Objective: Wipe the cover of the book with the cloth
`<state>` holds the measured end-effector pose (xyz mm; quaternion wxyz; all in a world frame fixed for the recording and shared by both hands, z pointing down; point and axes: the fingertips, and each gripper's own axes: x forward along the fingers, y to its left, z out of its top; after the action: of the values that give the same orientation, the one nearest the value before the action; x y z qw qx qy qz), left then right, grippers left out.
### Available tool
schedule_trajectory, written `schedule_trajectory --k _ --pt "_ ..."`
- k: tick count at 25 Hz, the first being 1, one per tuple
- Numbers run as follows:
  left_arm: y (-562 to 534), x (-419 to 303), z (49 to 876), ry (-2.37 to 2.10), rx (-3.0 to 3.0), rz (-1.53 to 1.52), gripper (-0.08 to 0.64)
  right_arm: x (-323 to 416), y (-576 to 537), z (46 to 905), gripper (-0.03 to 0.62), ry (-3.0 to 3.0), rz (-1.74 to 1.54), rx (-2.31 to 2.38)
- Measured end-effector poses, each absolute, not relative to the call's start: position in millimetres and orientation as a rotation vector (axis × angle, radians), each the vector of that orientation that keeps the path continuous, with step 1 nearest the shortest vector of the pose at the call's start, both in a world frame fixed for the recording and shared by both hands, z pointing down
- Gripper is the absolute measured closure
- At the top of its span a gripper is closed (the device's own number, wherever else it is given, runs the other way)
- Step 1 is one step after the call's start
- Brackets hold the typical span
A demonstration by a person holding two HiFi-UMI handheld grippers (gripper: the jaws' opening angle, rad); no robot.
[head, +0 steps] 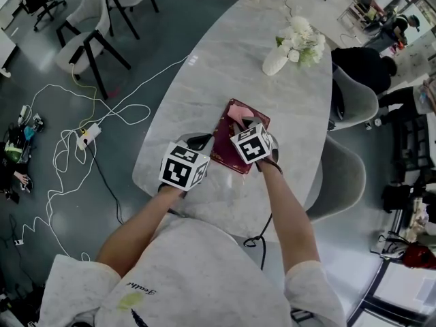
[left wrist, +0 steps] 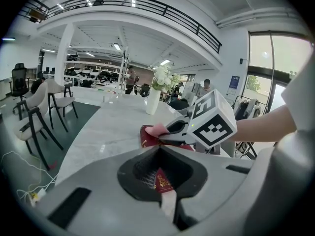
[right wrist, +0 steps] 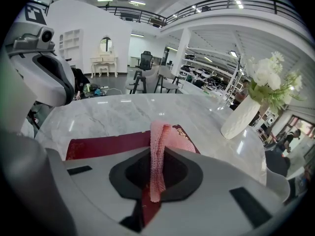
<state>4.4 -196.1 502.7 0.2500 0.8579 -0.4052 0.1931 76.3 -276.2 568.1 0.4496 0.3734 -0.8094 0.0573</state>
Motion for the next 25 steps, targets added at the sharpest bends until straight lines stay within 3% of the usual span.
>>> schedule_trajectory --k 25 --pt "-177.7 6.4 494.8 -1.135 2.33 0.502 0.554 68.6 -247.8 567.4 0.574 -2.021 0.144 0.876"
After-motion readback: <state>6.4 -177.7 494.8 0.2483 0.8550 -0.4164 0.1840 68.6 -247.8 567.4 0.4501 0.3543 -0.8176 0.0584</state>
